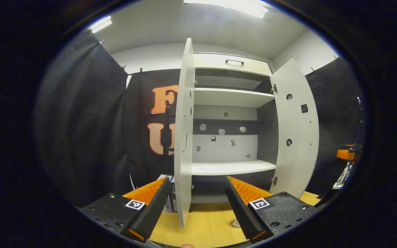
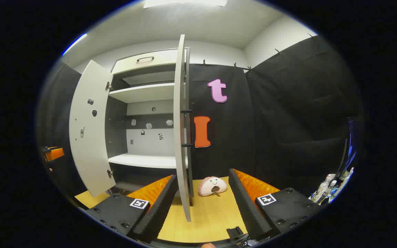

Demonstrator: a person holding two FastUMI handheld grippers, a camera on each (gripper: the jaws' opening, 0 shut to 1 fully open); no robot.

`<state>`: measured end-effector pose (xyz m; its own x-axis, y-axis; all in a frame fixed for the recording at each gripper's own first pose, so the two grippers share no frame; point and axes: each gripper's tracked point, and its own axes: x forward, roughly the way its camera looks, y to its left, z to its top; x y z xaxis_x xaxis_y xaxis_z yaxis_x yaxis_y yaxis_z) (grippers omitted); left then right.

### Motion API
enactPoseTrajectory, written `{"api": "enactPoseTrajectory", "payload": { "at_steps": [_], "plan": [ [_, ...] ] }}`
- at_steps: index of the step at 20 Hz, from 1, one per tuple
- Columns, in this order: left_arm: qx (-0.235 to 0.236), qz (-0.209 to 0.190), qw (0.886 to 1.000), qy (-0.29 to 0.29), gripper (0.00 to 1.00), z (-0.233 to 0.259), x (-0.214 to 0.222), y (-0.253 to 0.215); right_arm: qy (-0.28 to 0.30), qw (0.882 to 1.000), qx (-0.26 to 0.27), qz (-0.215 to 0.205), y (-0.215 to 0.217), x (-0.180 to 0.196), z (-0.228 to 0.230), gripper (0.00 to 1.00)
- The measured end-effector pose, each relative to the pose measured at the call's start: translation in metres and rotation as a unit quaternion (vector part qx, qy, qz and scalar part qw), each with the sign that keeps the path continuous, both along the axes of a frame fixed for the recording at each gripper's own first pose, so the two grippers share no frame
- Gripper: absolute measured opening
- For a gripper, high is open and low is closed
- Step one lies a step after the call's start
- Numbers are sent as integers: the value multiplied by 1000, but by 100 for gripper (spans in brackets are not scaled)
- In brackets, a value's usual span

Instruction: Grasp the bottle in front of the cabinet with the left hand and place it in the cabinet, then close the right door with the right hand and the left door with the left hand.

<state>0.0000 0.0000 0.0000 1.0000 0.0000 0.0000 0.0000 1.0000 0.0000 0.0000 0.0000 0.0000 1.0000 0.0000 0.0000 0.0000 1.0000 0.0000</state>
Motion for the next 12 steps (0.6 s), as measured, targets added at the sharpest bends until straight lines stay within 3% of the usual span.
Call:
{"api": "enactPoseTrajectory", "payload": {
  "at_steps": [12],
  "plan": [
    [13,12,1000,-12,95,5,11,4,1,1000,-12,-16,2,13,3,98]
  ]
}}
